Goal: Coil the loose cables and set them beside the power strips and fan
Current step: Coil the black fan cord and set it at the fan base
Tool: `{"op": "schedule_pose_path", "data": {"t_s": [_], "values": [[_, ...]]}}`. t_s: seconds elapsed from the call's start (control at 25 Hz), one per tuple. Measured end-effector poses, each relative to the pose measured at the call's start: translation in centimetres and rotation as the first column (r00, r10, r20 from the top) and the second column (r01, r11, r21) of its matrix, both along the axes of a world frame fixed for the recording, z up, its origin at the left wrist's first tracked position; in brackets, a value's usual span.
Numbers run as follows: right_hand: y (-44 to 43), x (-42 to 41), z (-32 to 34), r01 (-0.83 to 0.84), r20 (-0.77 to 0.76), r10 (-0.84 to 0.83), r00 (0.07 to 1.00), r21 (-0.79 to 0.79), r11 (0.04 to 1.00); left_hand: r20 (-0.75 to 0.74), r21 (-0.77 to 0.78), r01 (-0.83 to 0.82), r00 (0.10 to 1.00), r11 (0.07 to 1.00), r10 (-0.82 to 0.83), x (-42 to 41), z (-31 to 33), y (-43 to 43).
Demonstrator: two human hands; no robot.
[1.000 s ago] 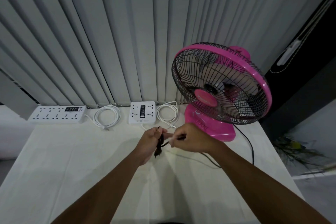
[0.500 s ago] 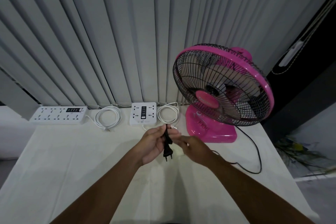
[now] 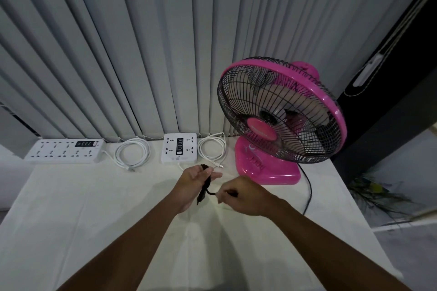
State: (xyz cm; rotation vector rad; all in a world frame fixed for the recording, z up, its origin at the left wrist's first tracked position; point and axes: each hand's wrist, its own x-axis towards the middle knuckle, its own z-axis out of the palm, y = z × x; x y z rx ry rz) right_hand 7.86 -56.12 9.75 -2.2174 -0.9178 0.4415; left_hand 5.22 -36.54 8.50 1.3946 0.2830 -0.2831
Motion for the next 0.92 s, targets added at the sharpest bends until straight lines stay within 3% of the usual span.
{"op": "schedule_pose_path", "data": {"t_s": [0.12, 0.24, 0.36, 0.52, 0.72, 0.84, 0.92], "values": [[0.5, 1.7, 1.0, 0.166, -0.159, -0.138, 0.978, 0.178, 0.97, -0.022, 0.12, 0.101, 0.995, 0.988, -0.099, -1.0, 0.1, -0.7], [-0.4, 3.3, -0.1, 0.316, -0.229, -0.269, 0.936, 0.2, 0.927, -0.09, -0.07, 0.179, 0.979, 0.981, -0.185, -1.6, 0.5, -1.5], [-1.0, 3.6, -2.5, 0.391, -0.266, -0.333, 0.905, 0.21, 0.896, -0.059, -0.257, 0.218, 0.969, 0.942, -0.24, -2.1, 0.6, -2.0], [-1.6, 1.5, -5.6, 0.269, -0.156, -0.239, 0.958, 0.217, 0.938, 0.024, -0.398, 0.191, 0.98, 0.897, -0.197, -1.8, 0.0, -2.4], [-2.6, -1.0, -6.5, 0.15, 0.146, -0.134, 0.98, -0.104, 0.983, -0.061, -0.479, -0.011, 0.998, 0.878, -0.02, -0.6, -0.8, -2.5], [-3.5, -1.4, -5.8, 0.021, 0.18, 0.008, 0.984, -0.163, 0.986, -0.102, -0.4, -0.053, 0.995, 0.915, 0.013, -0.1, -1.5, -3.5], [-4.3, -1.1, -5.0, -0.01, 0.17, 0.044, 0.984, -0.196, 0.981, -0.086, -0.227, 0.008, 0.996, 0.974, -0.028, -0.1, -1.9, -4.3]]}}
